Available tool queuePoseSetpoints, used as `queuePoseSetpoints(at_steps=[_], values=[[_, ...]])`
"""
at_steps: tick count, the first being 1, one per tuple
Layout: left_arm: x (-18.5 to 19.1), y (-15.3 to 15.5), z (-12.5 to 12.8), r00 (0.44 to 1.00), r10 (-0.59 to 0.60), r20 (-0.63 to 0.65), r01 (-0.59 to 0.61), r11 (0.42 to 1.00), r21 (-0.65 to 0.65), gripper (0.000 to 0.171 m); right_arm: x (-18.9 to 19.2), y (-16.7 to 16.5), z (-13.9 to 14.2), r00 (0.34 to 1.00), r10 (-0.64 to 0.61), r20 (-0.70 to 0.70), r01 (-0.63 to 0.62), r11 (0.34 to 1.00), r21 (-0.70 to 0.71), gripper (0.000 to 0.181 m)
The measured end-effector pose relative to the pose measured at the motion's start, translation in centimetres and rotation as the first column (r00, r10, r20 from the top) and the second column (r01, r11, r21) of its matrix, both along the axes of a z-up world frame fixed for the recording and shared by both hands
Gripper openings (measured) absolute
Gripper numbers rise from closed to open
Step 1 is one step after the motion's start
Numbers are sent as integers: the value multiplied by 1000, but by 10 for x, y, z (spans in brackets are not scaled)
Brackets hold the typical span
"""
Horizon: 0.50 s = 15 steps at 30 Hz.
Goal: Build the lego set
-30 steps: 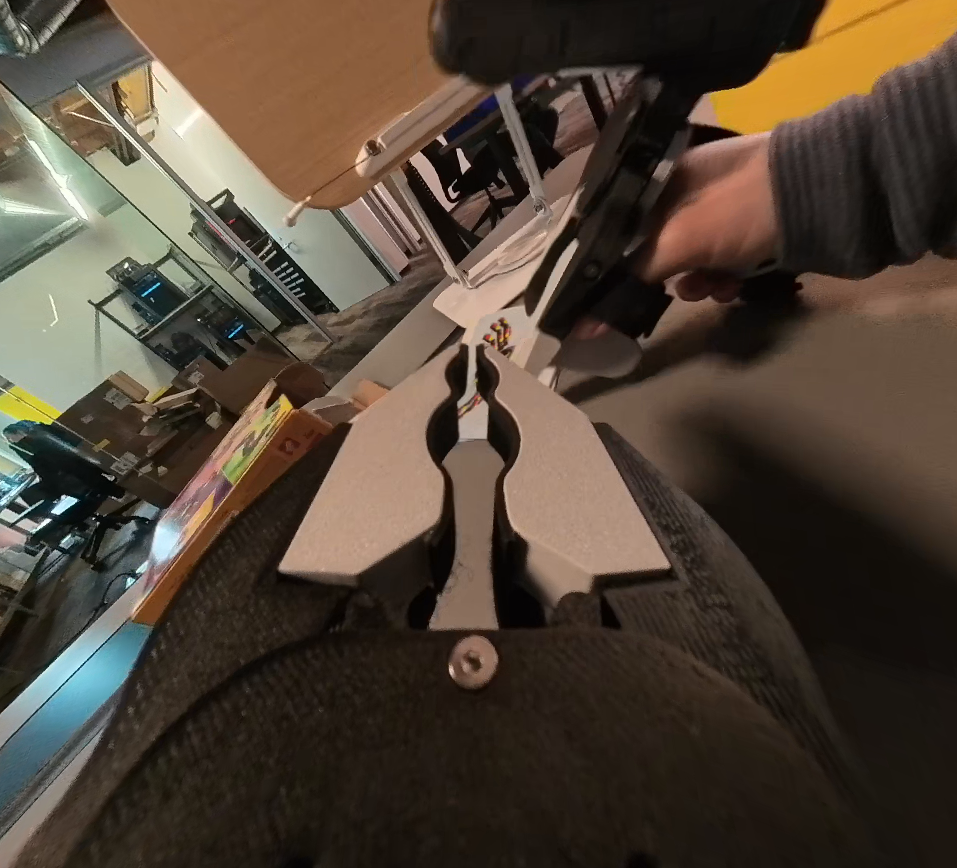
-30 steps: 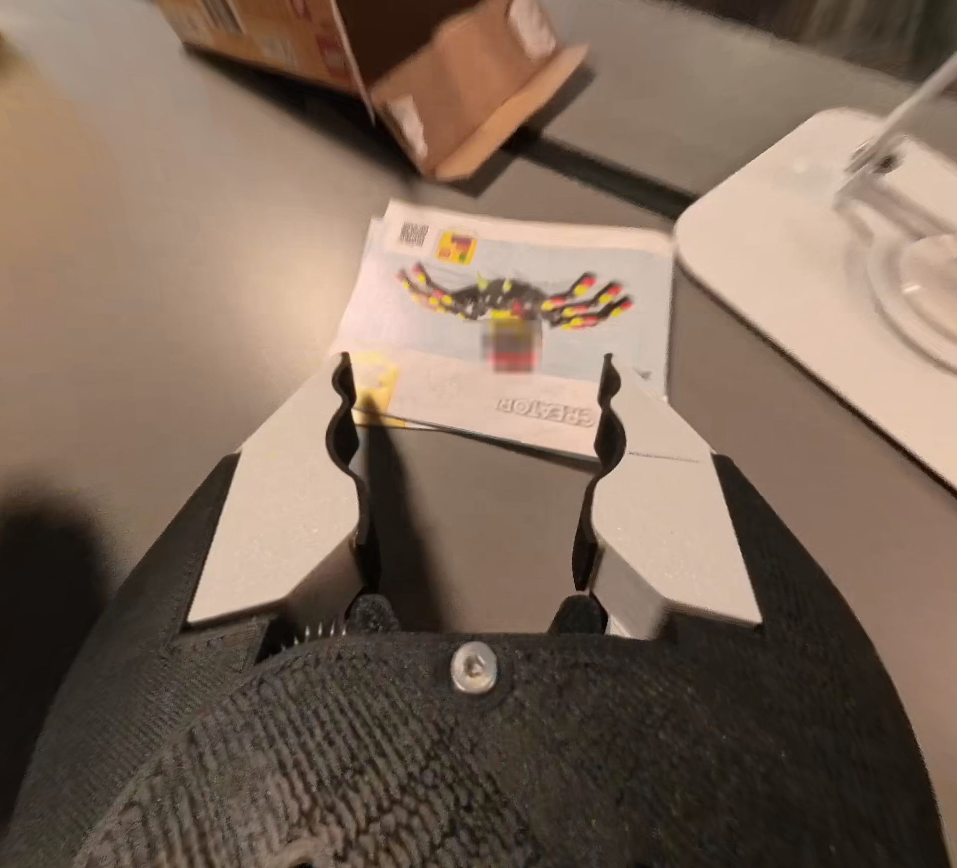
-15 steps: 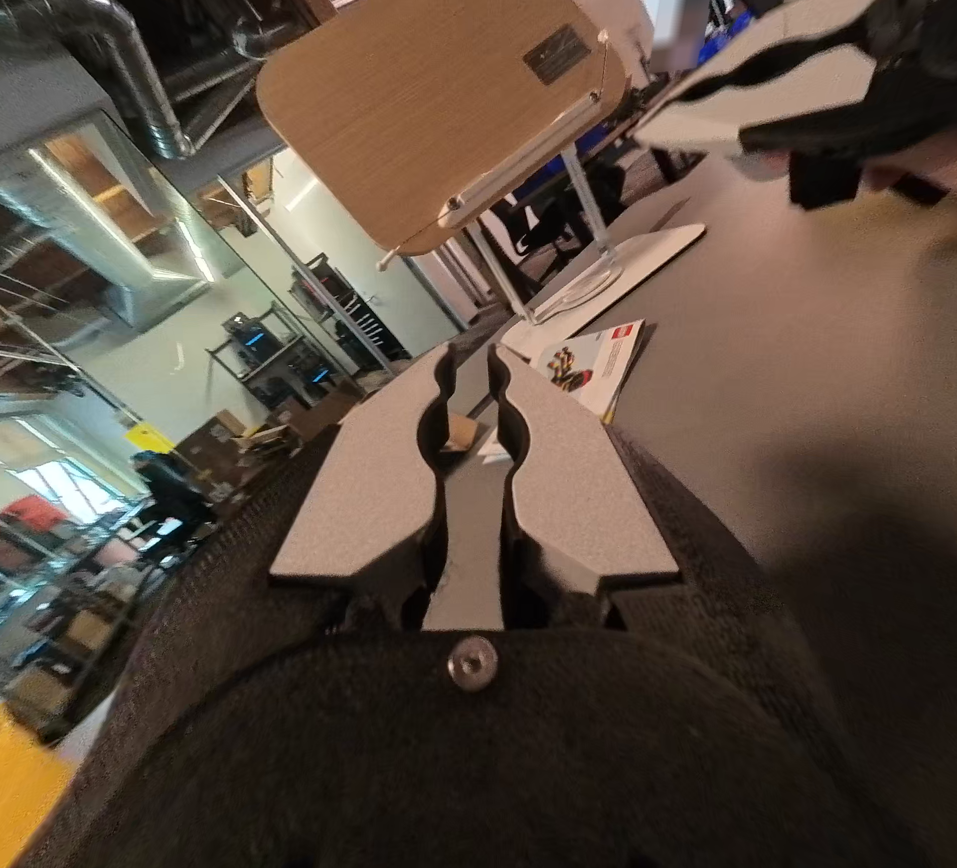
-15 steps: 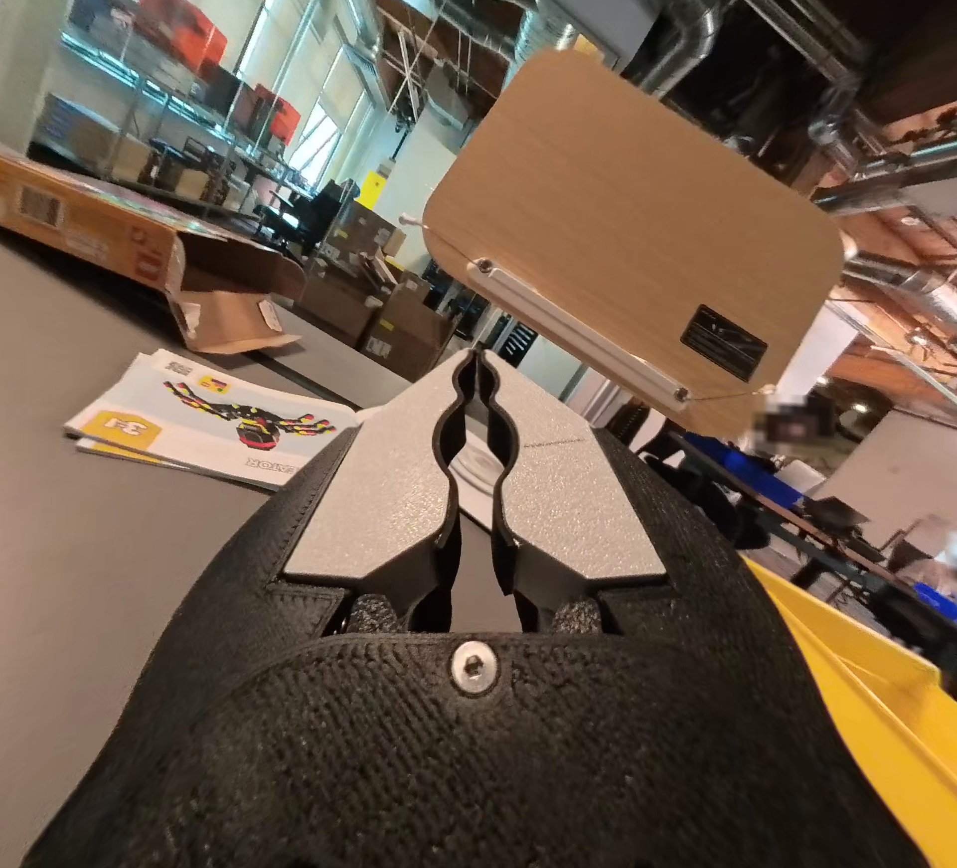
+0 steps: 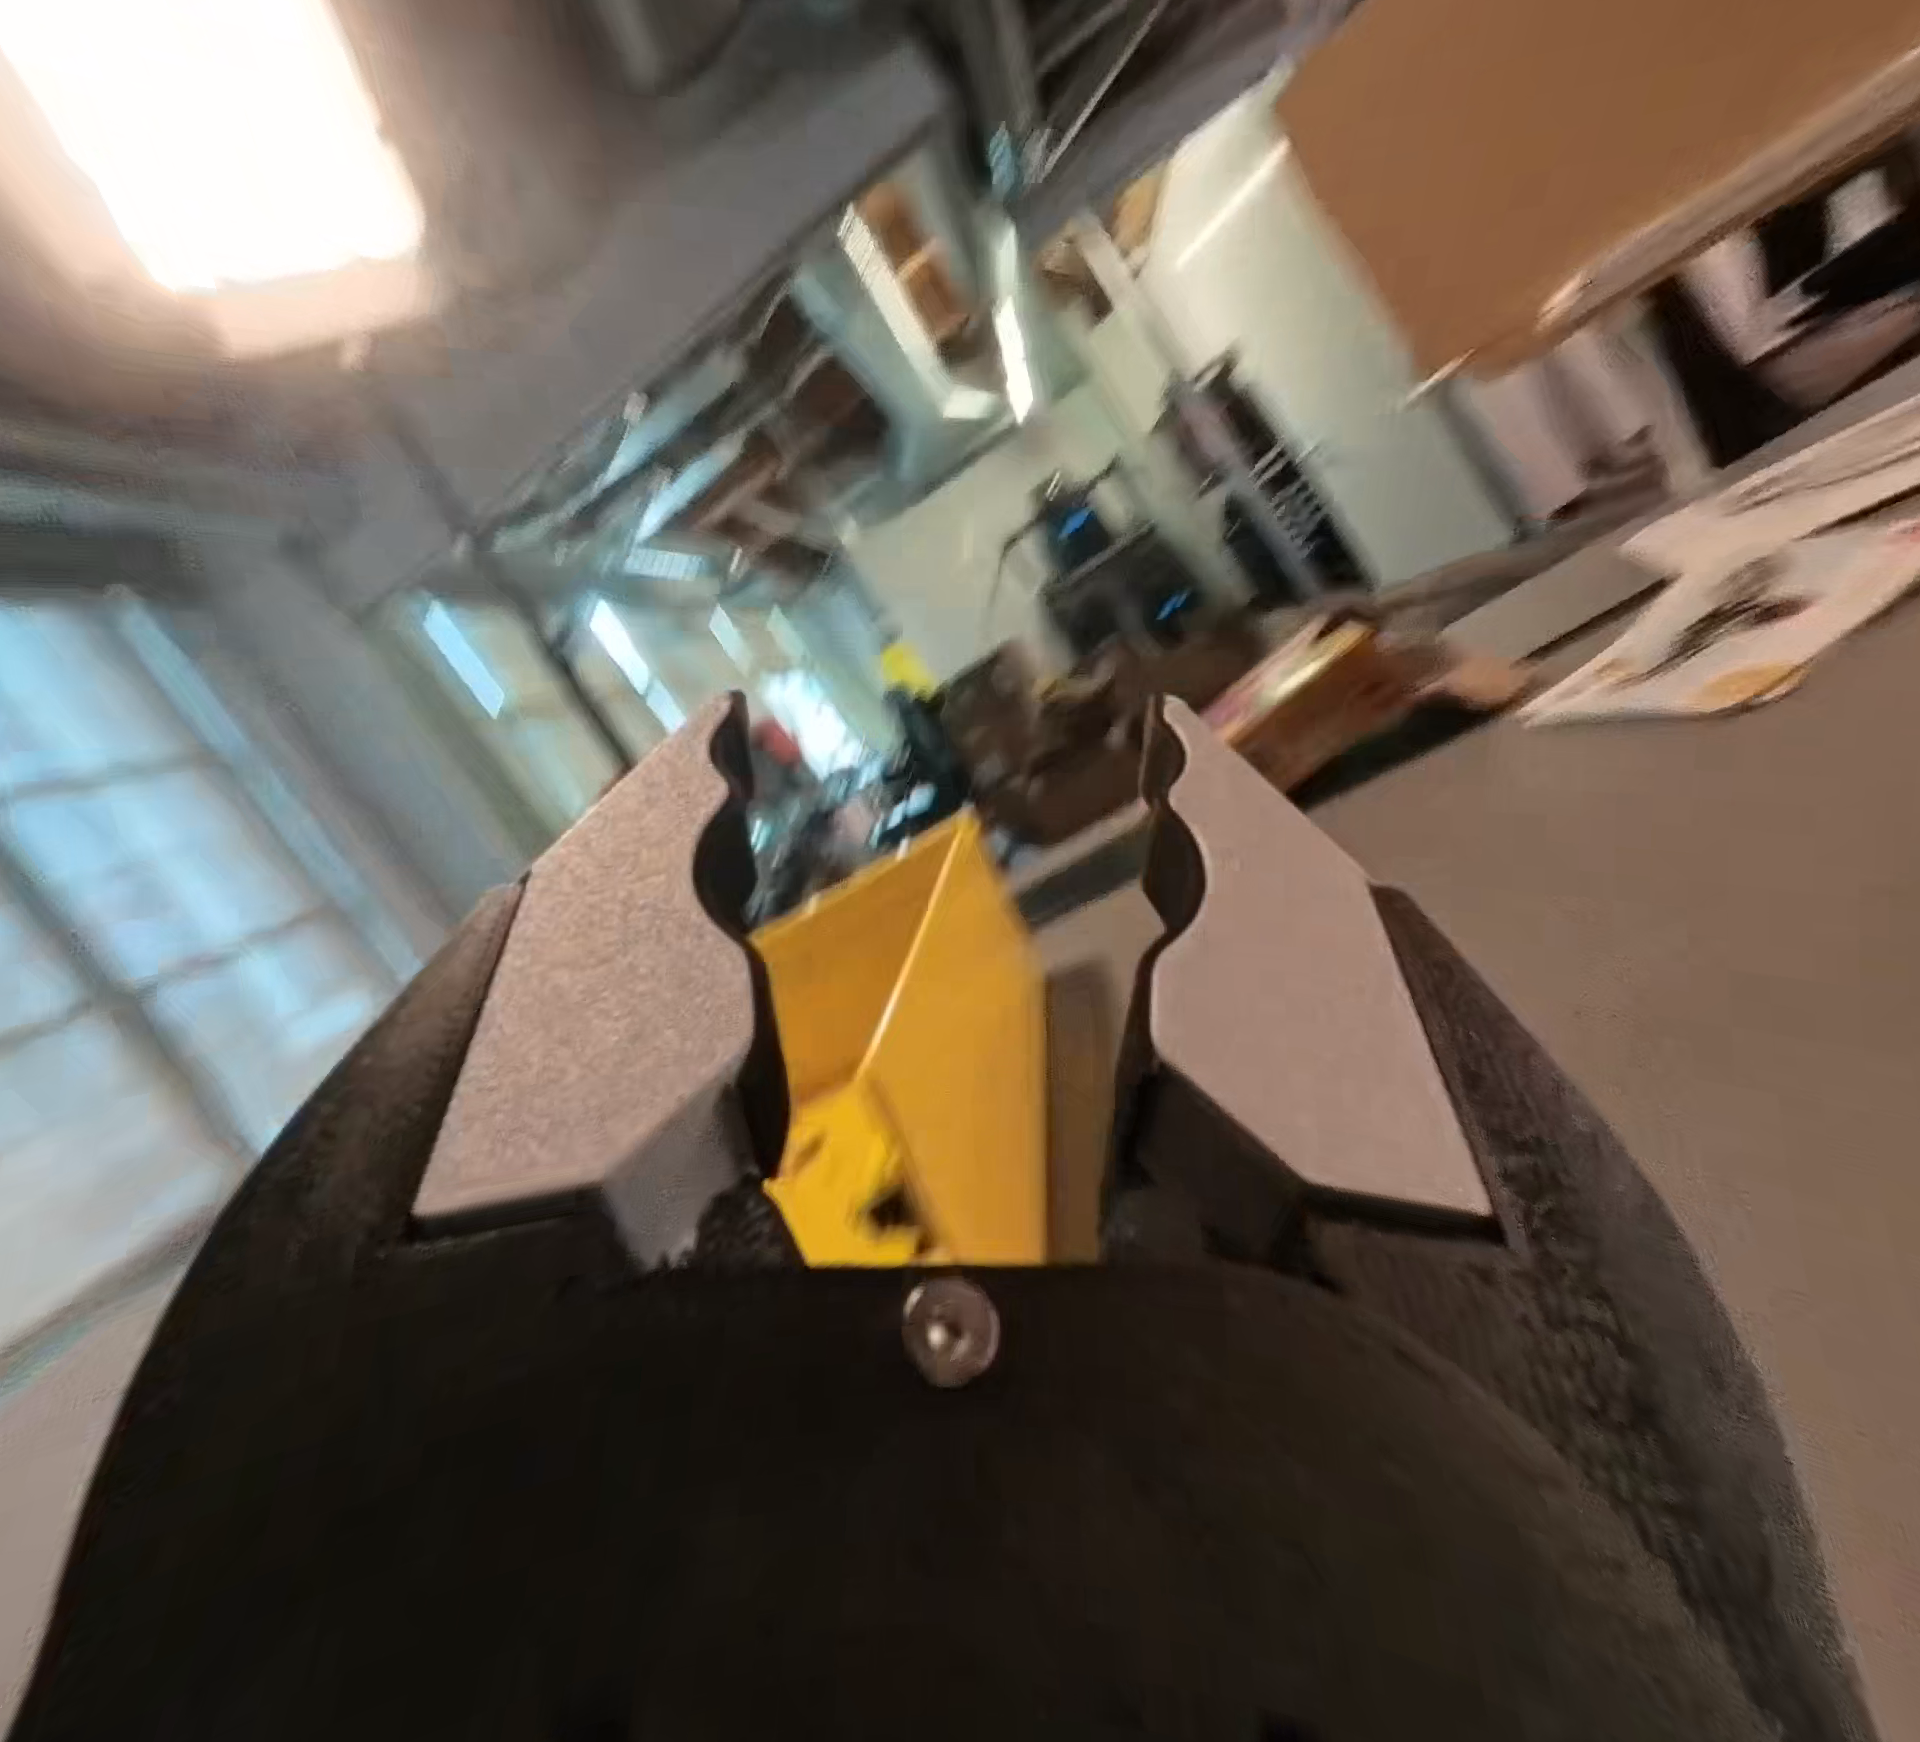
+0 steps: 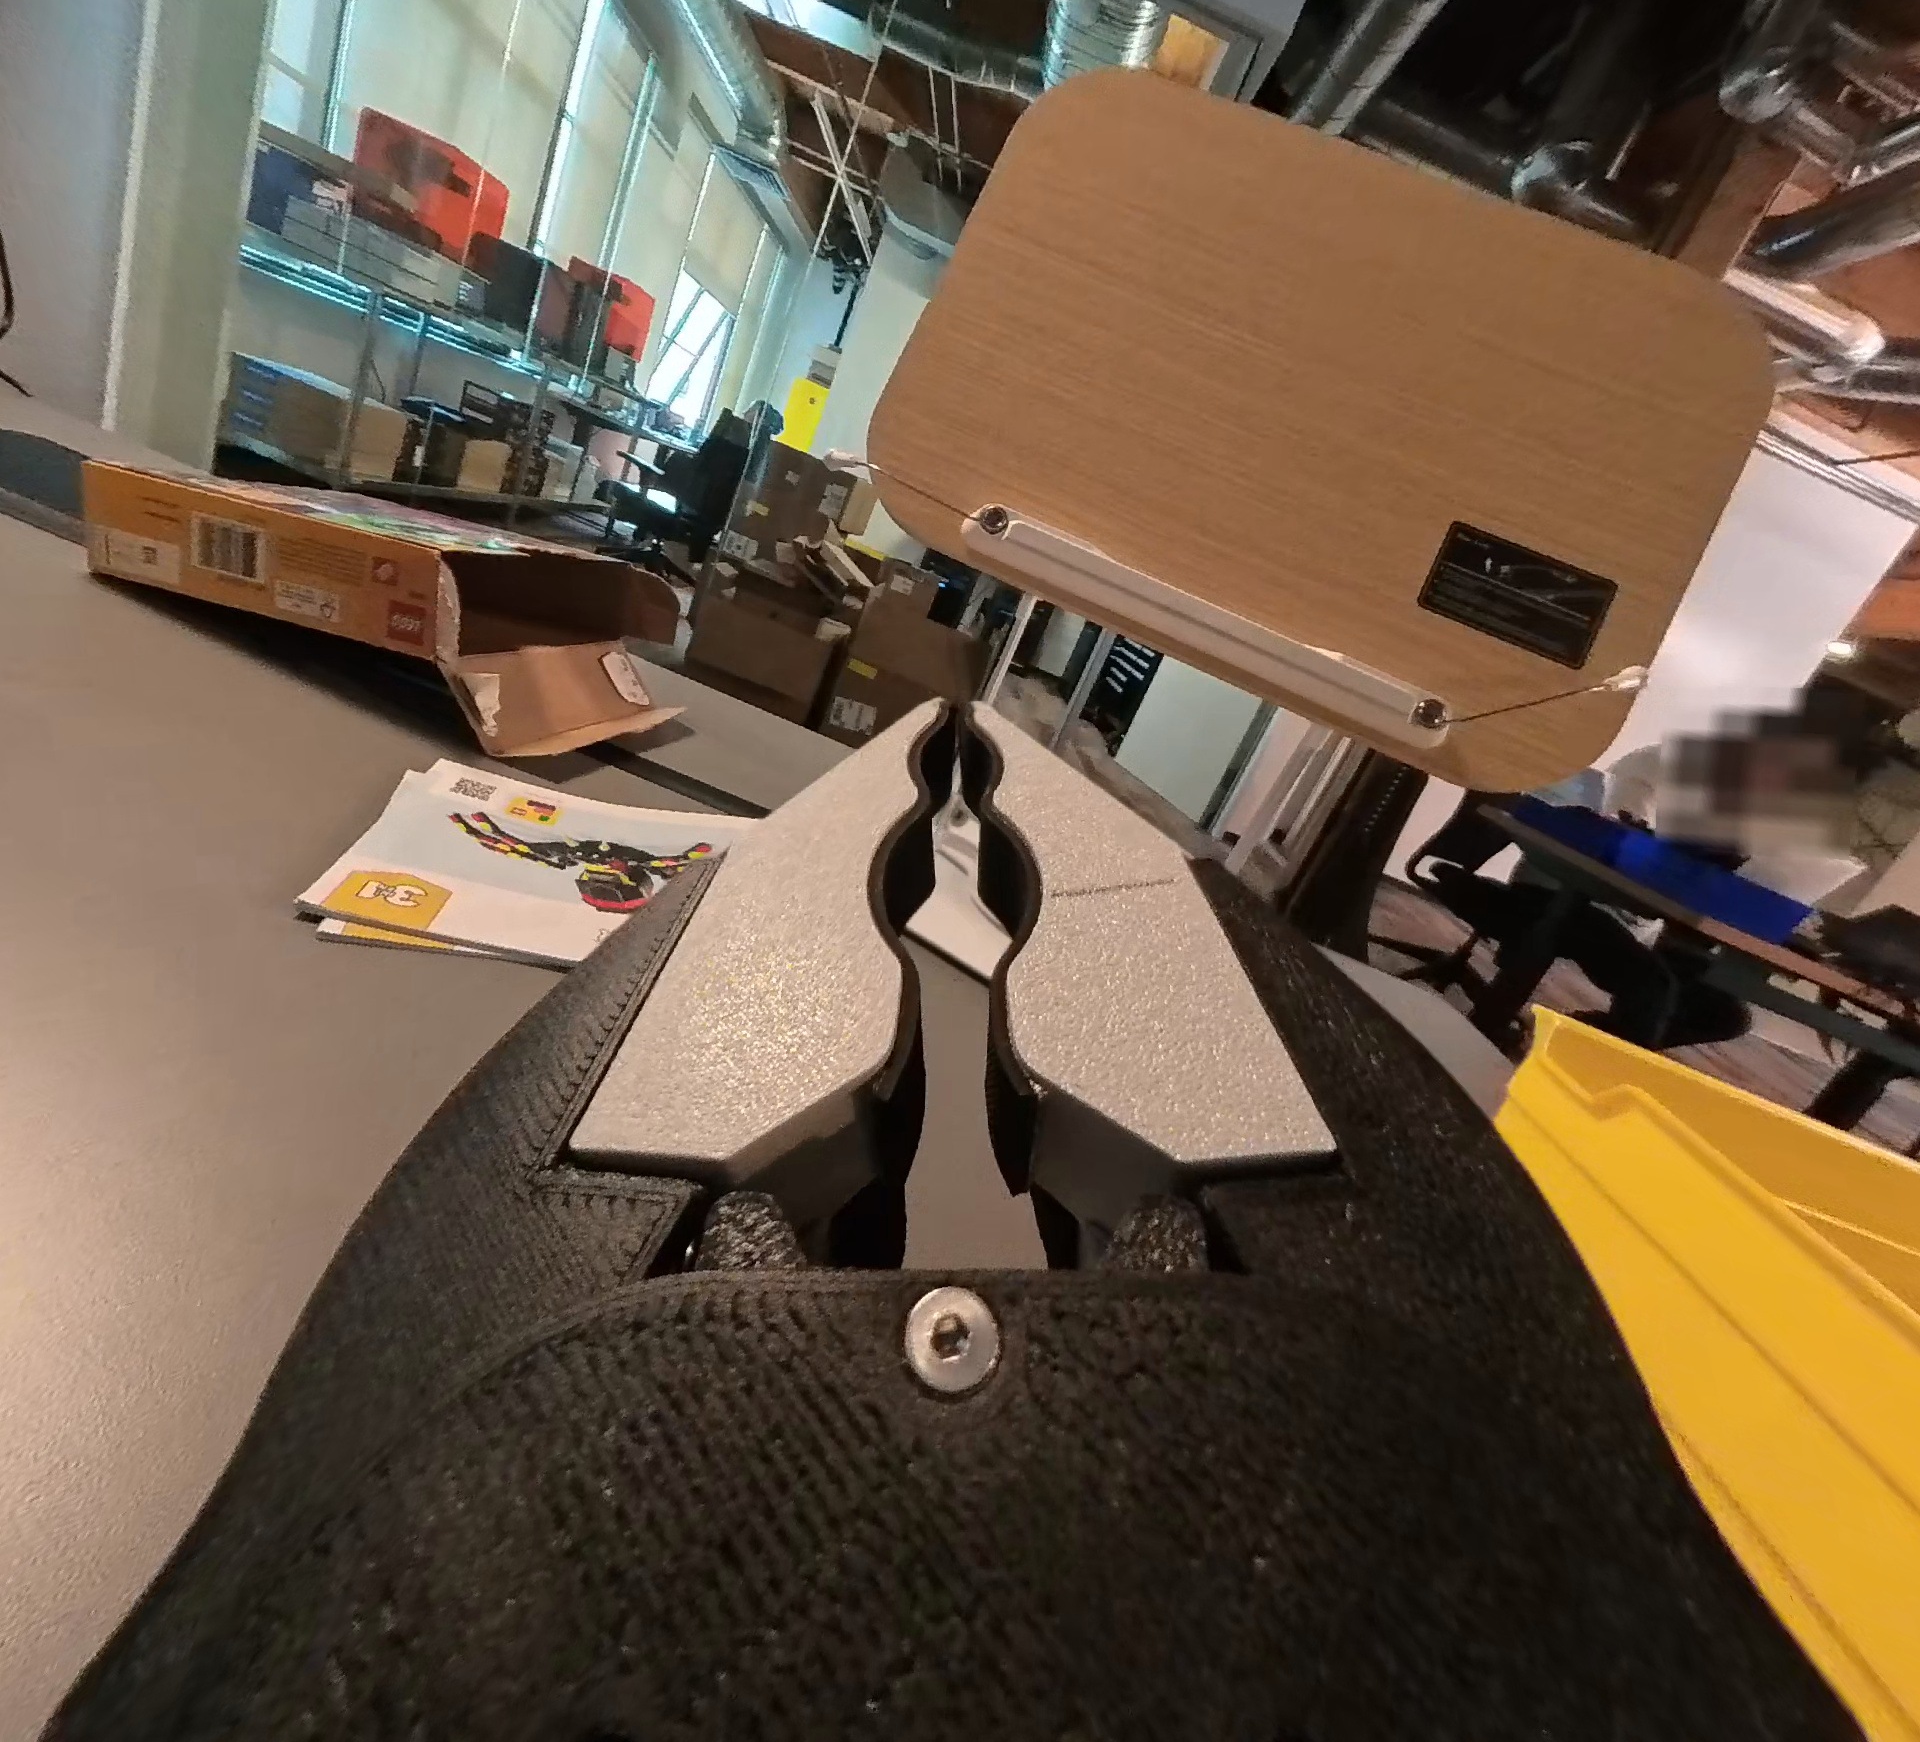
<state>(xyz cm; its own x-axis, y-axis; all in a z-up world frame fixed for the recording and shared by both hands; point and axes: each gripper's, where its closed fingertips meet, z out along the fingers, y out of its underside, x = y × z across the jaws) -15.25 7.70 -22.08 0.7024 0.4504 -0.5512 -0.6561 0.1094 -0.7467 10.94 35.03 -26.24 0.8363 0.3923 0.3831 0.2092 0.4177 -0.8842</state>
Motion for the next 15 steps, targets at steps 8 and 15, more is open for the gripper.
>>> queuePoseSetpoints(at_steps=[8,15], values=[[-99,13,-92,901,293,318,-149,901,-408,75,4,-16,2,999,52,-18,-52,999,3,0],[-92,12,-93,906,243,348,-90,911,-403,6,3,-26,0,997,74,12,-74,997,11,0]])
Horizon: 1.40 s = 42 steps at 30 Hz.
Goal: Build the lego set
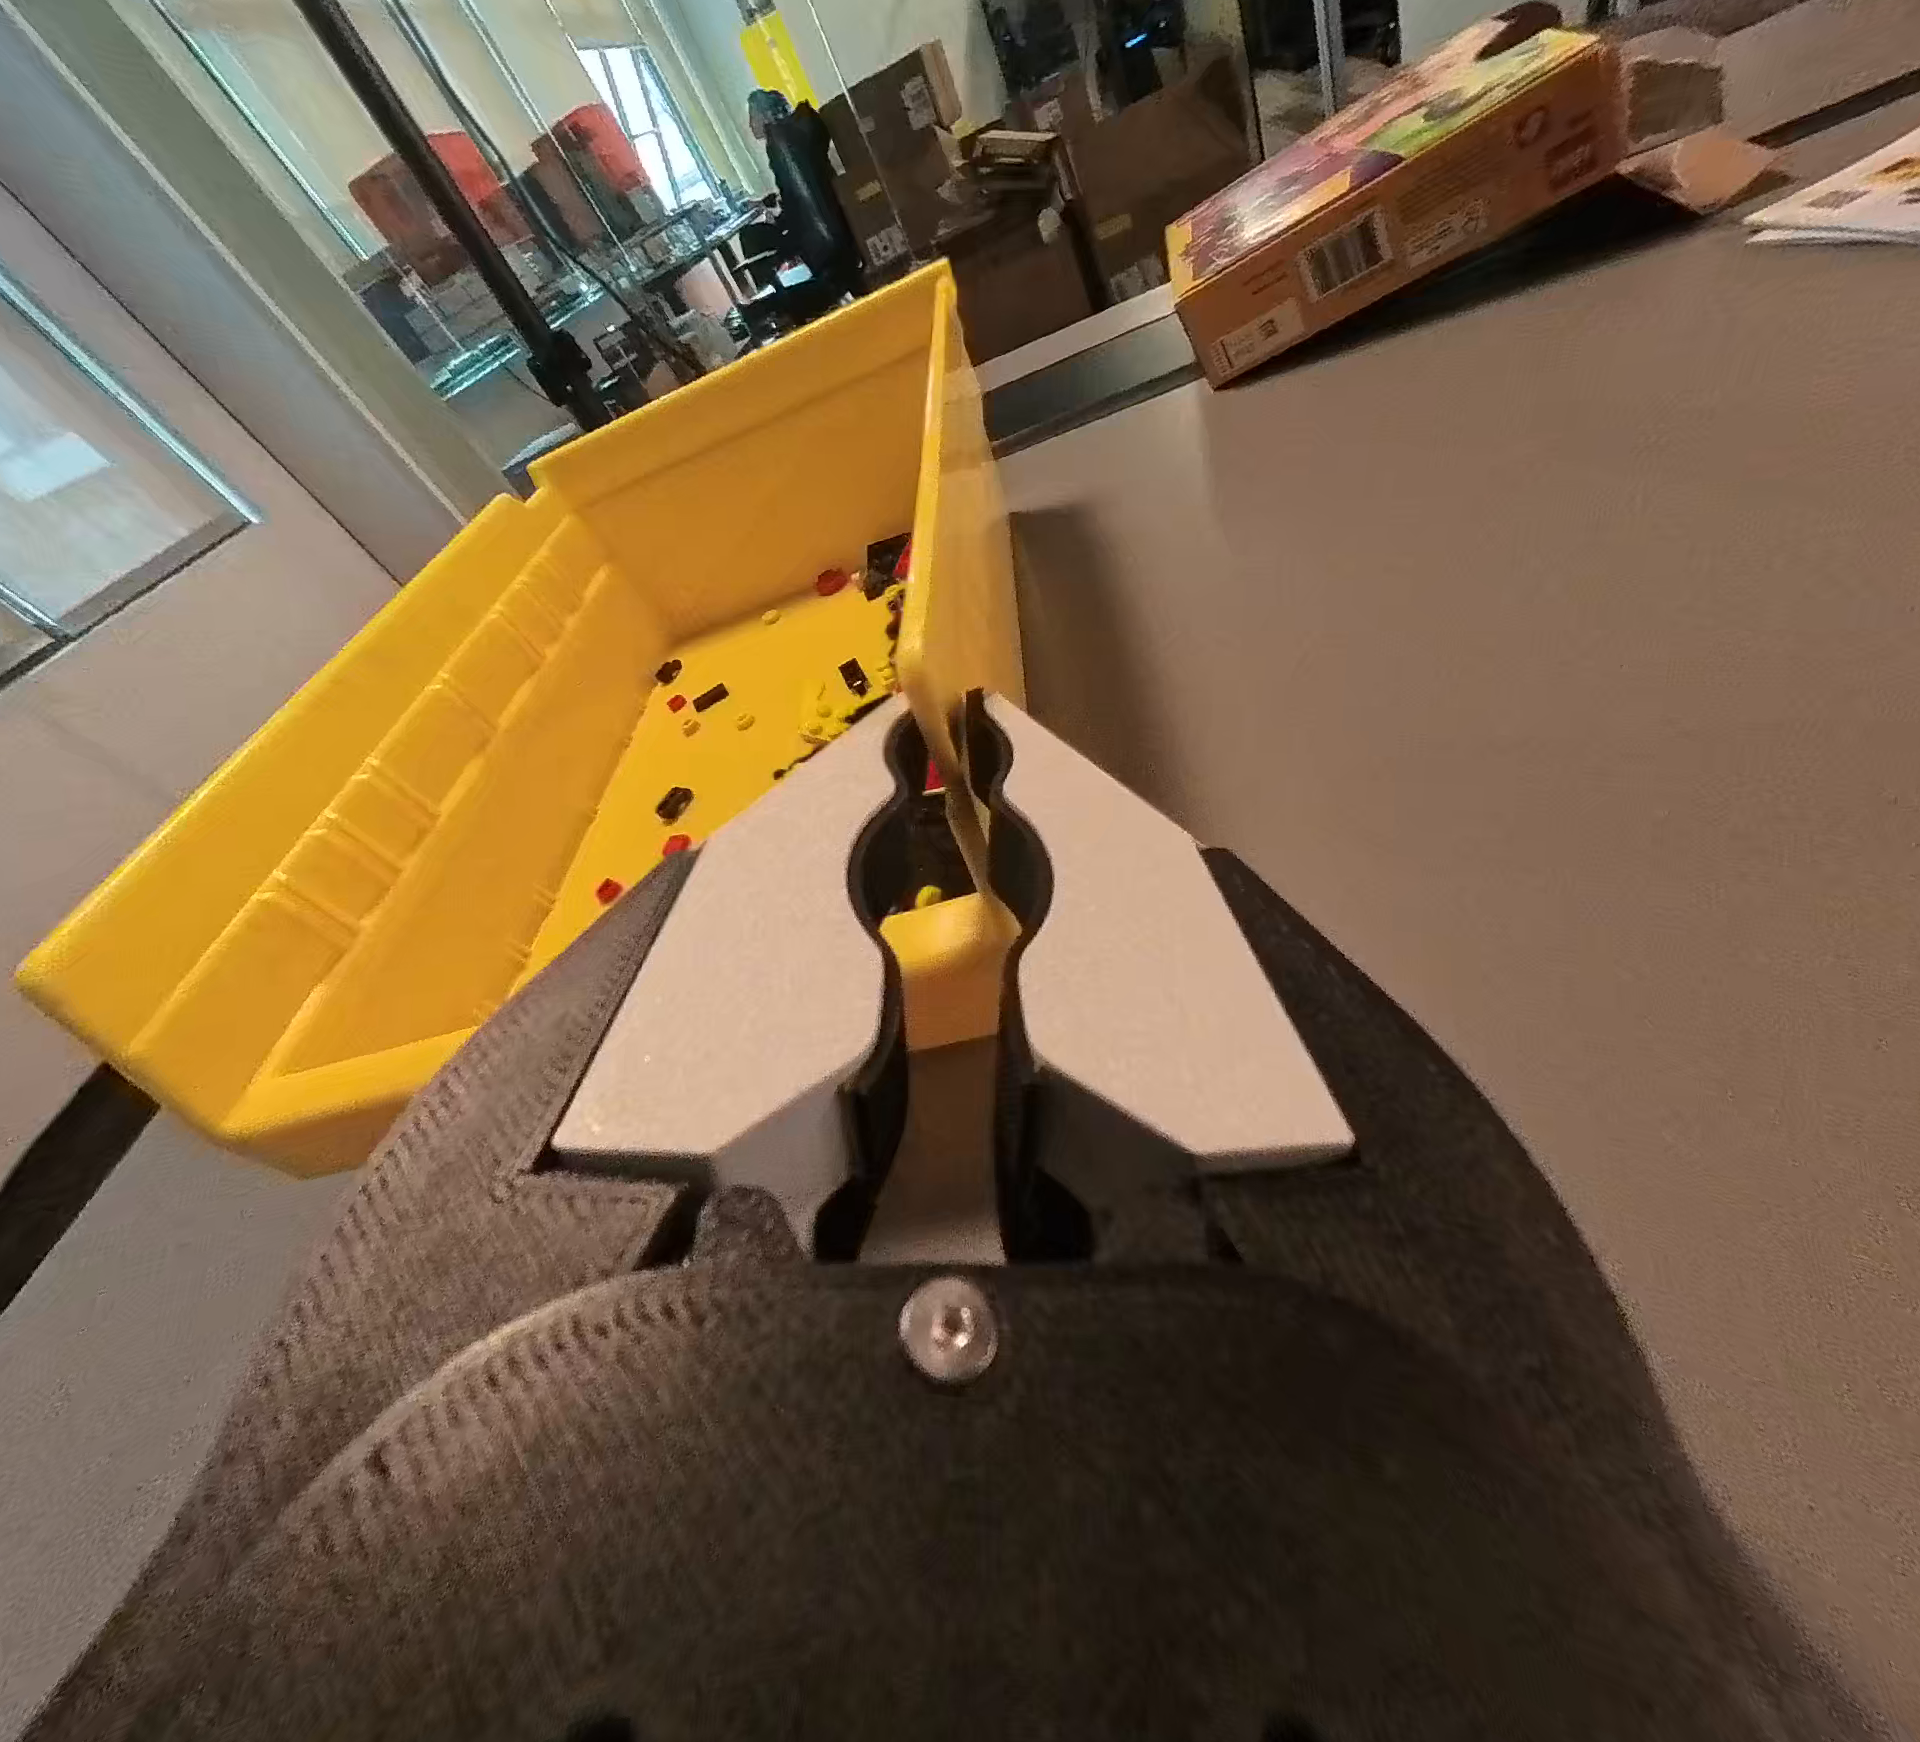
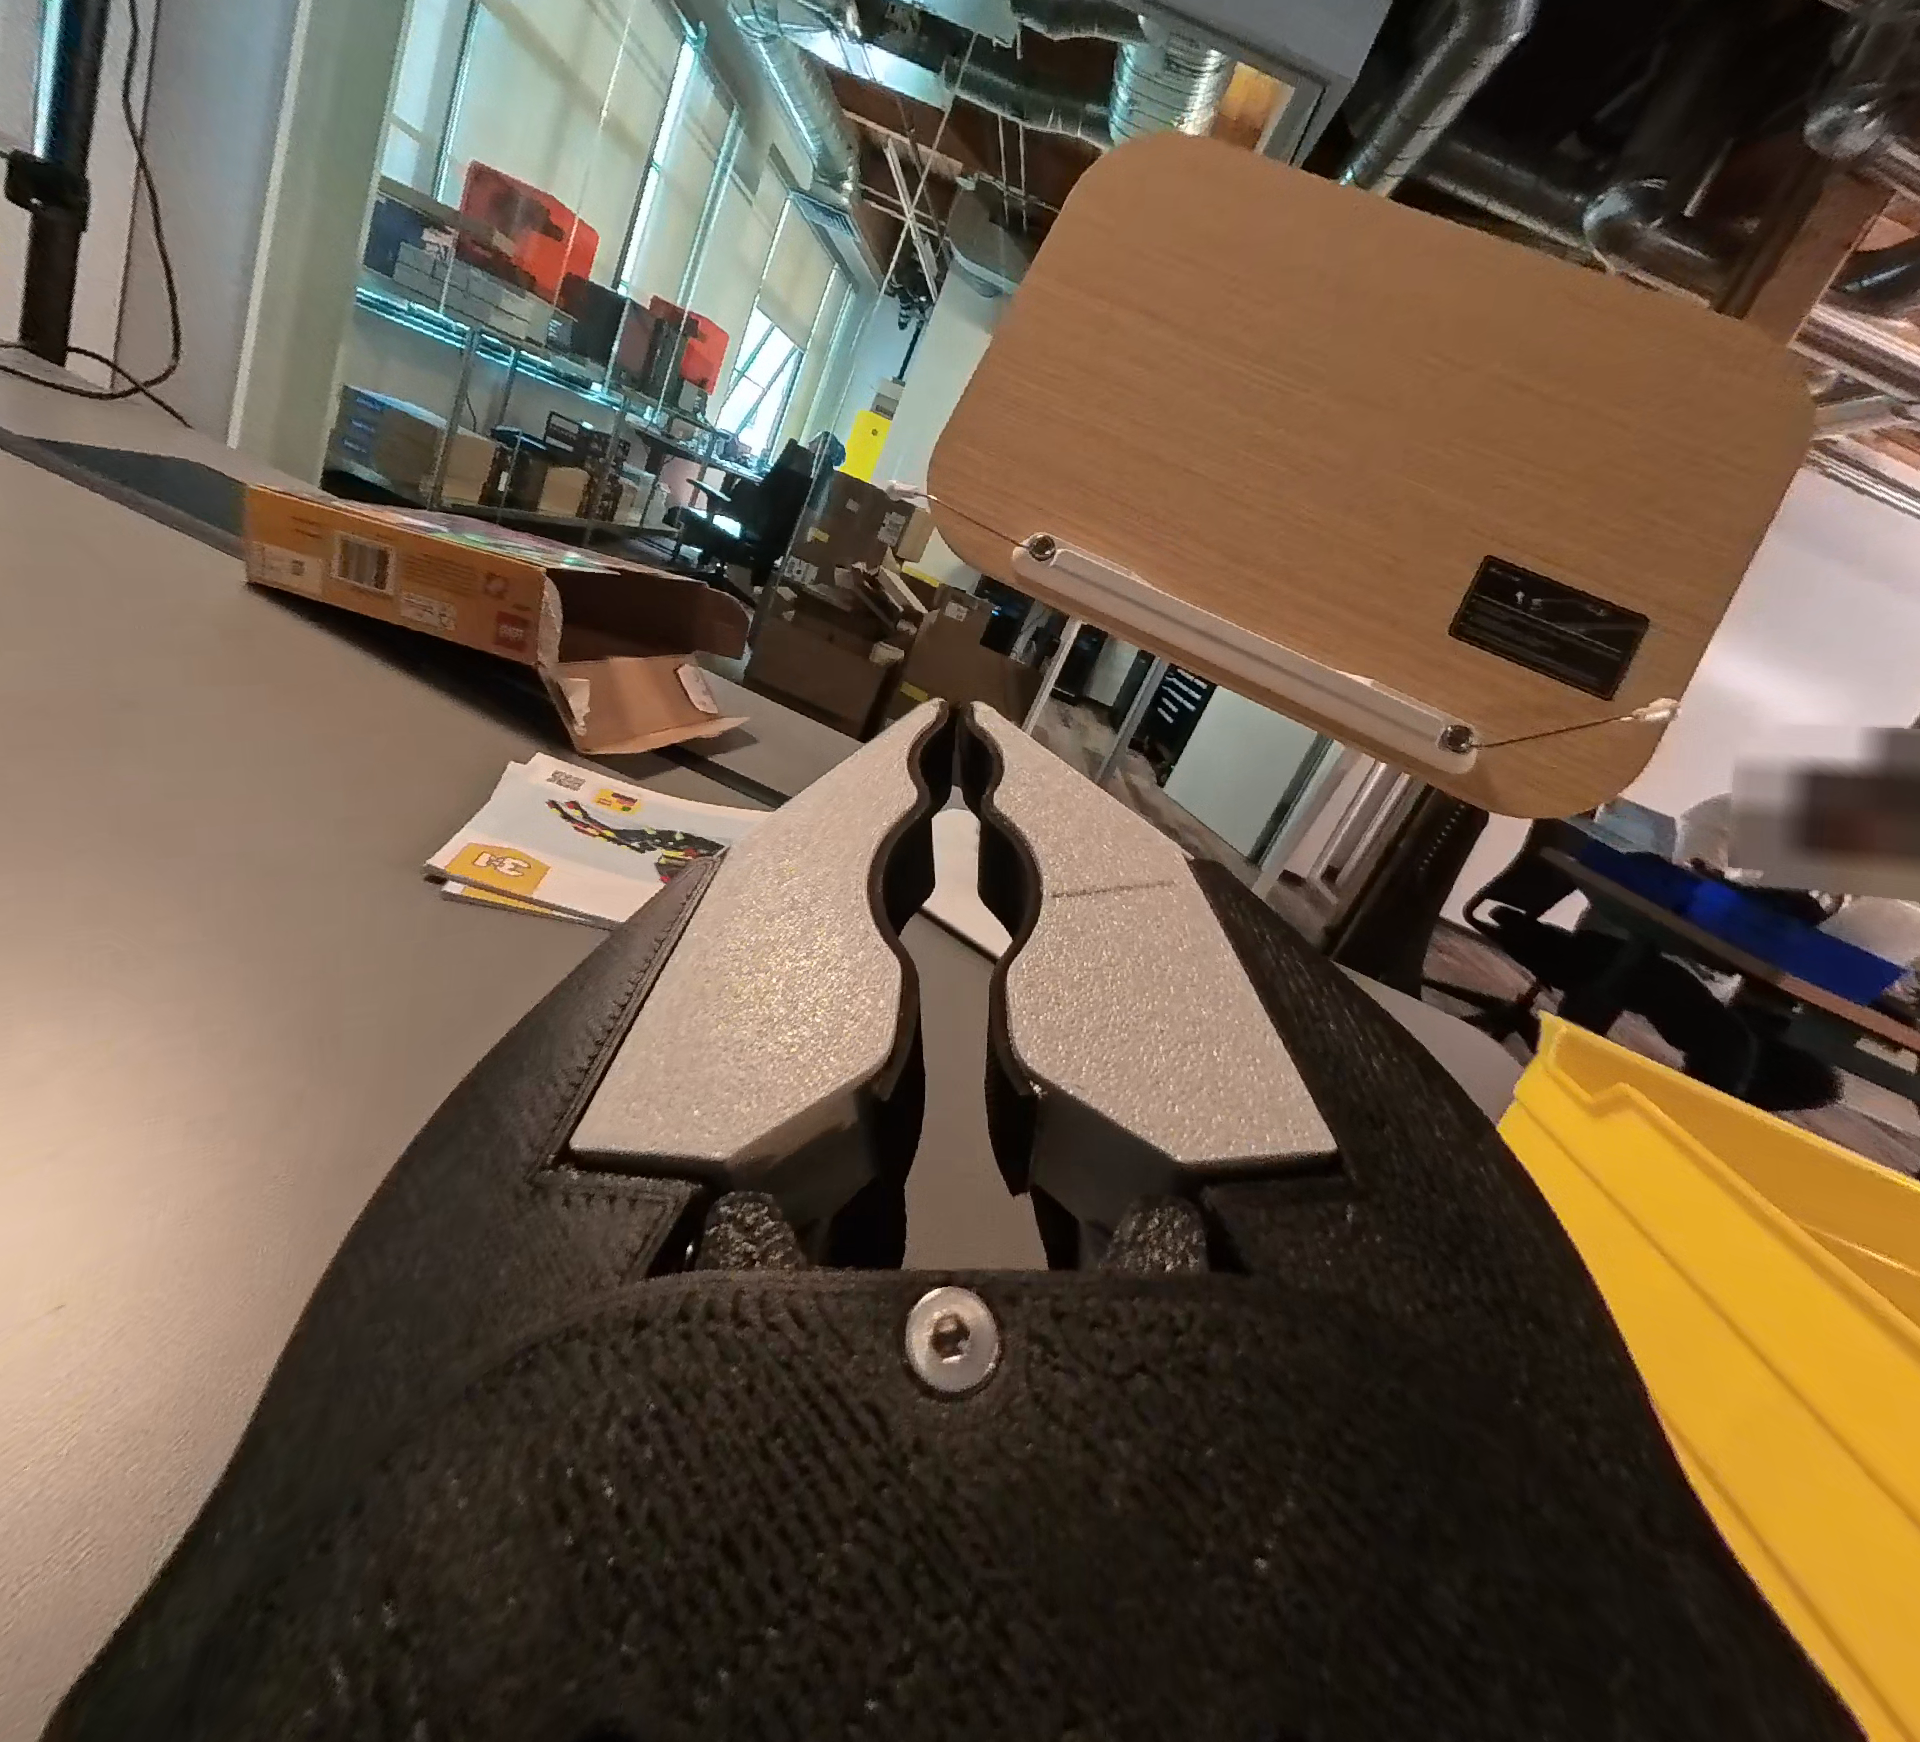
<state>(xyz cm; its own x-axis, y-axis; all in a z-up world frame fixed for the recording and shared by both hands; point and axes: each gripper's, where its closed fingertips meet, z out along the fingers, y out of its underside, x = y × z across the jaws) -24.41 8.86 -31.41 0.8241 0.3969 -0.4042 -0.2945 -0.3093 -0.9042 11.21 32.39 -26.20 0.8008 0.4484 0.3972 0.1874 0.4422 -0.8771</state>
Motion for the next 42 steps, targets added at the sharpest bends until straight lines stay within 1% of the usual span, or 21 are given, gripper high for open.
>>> queuePoseSetpoints(at_steps=[2,4,5,7,16,20,23,24,27,28,29,30,32,33,34,36,37,39,40,41,42], values=[[3,1,0,1000,-18,18,18,1000,2,5,0,0,-1,1000,1,2,-1,1000,-4,0],[10,3,0,991,-64,119,61,998,33,2,0,2,-2,1000,-7,4,7,1000,-11,0],[11,2,0,989,-65,135,60,997,38,2,0,2,-2,1000,-9,5,9,1000,-13,0],[12,1,0,992,-63,109,61,998,22,2,1,3,-3,1000,-12,3,12,1000,-16,0],[35,2,0,987,-125,100,124,992,14,2,4,3,-3,1000,-26,0,26,999,-18,0],[51,6,0,985,-169,44,170,985,-7,3,4,4,-3,1000,-27,2,28,999,-21,0],[56,7,2,984,-175,22,175,985,11,6,5,5,-3,1000,-29,-2,29,999,-26,0],[56,5,8,987,-160,-2,160,986,40,16,5,5,-3,1000,-30,-4,30,999,-27,0],[61,-8,38,985,-119,-127,137,980,146,55,3,5,-4,1000,-24,-6,23,999,-34,0],[73,-12,46,975,-147,-164,175,969,171,56,2,5,-5,1000,-20,-1,20,999,-38,0],[97,-14,50,953,-244,-180,273,948,162,56,-1,6,-7,1000,-16,12,16,999,-43,0],[135,-16,49,905,-395,-159,416,901,127,55,-3,7,-9,999,-15,30,16,999,-46,0],[222,-29,38,721,-691,-49,693,717,81,45,-9,6,-11,998,-1,61,3,999,-40,0],[256,-34,30,641,-768,11,766,640,55,44,-12,5,-12,997,9,74,-6,999,-37,0],[284,-37,20,569,-820,62,821,570,7,37,-14,4,-13,996,15,85,-12,999,-32,0],[322,-37,-1,476,-865,157,879,467,-93,39,-17,1,-13,995,29,94,-27,999,-23,0],[335,-36,-8,443,-880,172,895,425,-132,36,-18,-1,-12,995,38,90,-37,999,-17,0],[345,-28,-25,444,-871,211,887,394,-240,42,-17,-5,-9,996,53,76,-53,999,-5,0],[348,-25,-35,443,-855,271,884,367,-289,55,-18,-7,-7,996,63,68,-64,998,1,0],[351,-22,-42,436,-839,325,888,341,-310,59,-18,-8,-6,995,73,61,-73,997,3,0],[351,-18,-45,436,-830,347,888,334,-317,58,-18,-7,-6,995,78,55,-78,997,1,0]])
